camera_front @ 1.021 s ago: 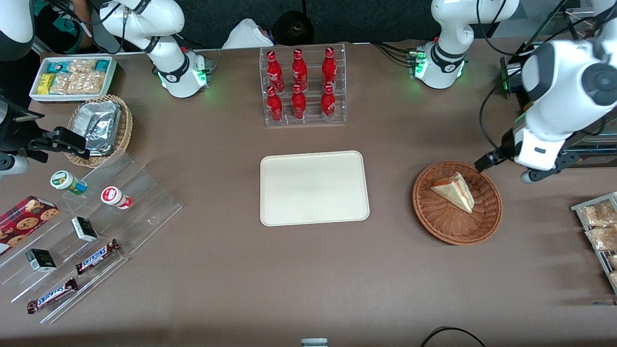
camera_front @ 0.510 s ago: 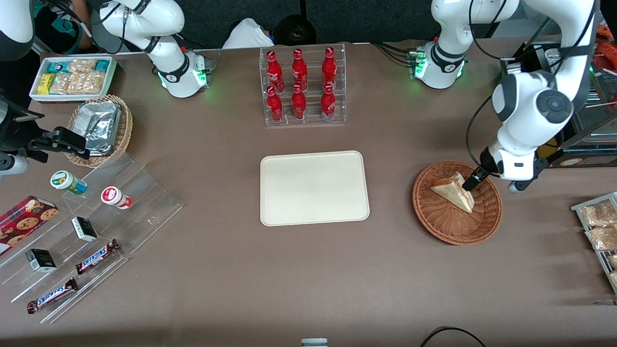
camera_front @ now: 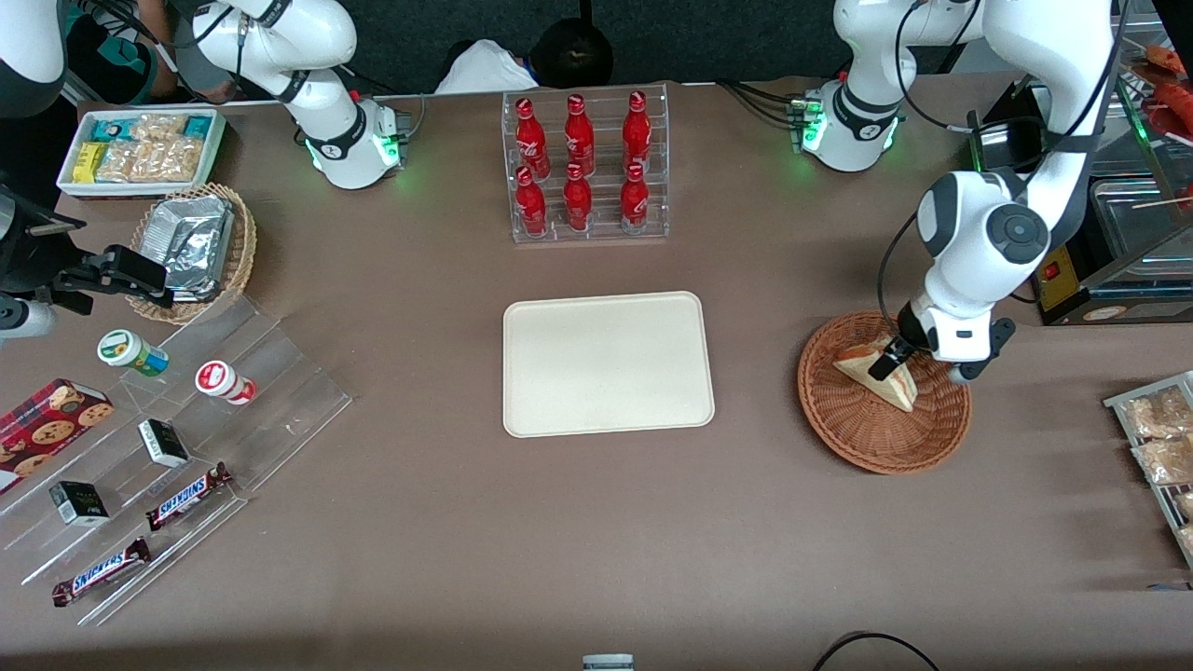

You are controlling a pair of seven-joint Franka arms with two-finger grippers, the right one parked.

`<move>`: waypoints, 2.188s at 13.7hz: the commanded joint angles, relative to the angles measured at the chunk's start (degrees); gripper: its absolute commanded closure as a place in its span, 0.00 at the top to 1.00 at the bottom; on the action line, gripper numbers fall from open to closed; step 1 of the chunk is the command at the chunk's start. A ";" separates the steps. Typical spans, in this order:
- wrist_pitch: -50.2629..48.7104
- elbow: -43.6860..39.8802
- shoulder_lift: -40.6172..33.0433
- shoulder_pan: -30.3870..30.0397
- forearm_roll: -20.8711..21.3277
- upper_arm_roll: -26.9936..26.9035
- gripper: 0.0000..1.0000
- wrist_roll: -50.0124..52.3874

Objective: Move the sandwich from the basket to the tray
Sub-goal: 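Lower the left gripper onto the sandwich and close it on the wrapper, then lift the sandwich and carry it with the left gripper over the cream tray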

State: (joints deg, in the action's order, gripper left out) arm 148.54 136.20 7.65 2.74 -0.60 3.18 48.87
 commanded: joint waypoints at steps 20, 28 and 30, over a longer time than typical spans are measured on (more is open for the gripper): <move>-42.45 -27.02 -5.99 3.23 2.45 8.93 0.00 -0.01; -35.53 -41.45 12.45 19.13 1.30 14.31 0.00 0.00; -31.14 -41.54 15.44 21.94 1.74 14.31 0.00 -0.09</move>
State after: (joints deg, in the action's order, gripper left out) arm 115.62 97.70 19.34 22.23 0.64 17.98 48.87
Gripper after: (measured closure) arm 0.850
